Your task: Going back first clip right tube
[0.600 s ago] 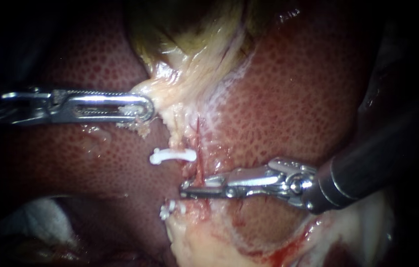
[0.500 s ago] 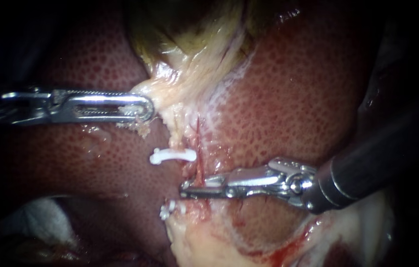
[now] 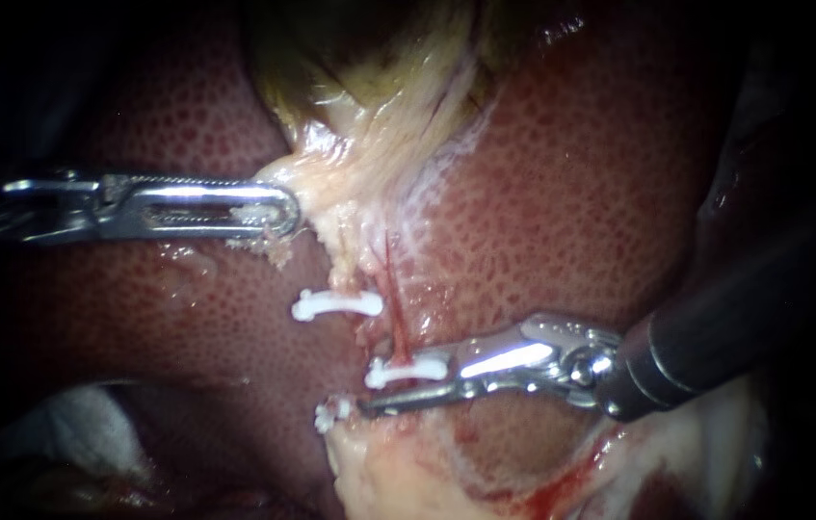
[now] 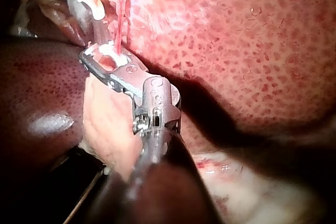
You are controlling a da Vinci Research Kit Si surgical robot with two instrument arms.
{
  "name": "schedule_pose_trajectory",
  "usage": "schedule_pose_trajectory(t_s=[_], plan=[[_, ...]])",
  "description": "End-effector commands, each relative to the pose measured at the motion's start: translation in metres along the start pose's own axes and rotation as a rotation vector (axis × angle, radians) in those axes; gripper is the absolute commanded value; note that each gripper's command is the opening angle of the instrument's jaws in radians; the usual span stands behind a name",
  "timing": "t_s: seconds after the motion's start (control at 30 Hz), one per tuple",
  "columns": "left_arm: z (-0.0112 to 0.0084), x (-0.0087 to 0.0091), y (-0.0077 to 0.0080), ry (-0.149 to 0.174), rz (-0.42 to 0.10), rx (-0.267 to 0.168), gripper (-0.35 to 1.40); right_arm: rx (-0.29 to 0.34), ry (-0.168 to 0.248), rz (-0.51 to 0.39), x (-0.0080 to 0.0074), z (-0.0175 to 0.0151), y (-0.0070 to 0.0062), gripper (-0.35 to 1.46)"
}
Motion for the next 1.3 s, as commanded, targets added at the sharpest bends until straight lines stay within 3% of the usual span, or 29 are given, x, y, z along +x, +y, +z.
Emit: schedule_pose_trajectory(t_s=[0.03, 0.23, 0.4, 0.67, 0.87, 1.1, 1.3], plan=[[0.0, 0.0, 0.0, 0.0, 0.0, 0.0, -0.35, -0.018, 0.009, -0.021, 0.0005, -0.0003, 0.0, 0.49], [-0.0001, 0.0, -0.0001, 0.0, 0.0, 0.0, -0.35, -0.033, 0.016, -0.087, 0.0022, -0.0036, 0.0001, 0.5], [-0.0001, 0.0, -0.0001, 0.0, 0.0, 0.0, -0.35, -0.023, 0.013, -0.158, 0.0035, -0.0084, -0.0006, 0.5], [0.0, -0.0001, -0.0003, 0.0, 0.001, 0.0, -0.35, 0.008, 0.007, -0.264, 0.0079, -0.0146, -0.0038, 0.5], [0.0003, -0.0003, -0.0006, 0.001, 0.003, 0.001, -0.35, 0.023, 0.006, -0.311, 0.0104, -0.0166, -0.0062, 0.5], [0.0023, -0.0009, -0.0023, 0.004, 0.009, 0.002, -0.35, 0.025, 0.006, -0.326, 0.0108, -0.0169, -0.0068, 0.5], [0.0049, -0.002, -0.0038, -0.02, 0.019, 0.005, -0.35, 0.025, 0.006, -0.327, 0.0107, -0.0168, -0.0067, 0.5]])
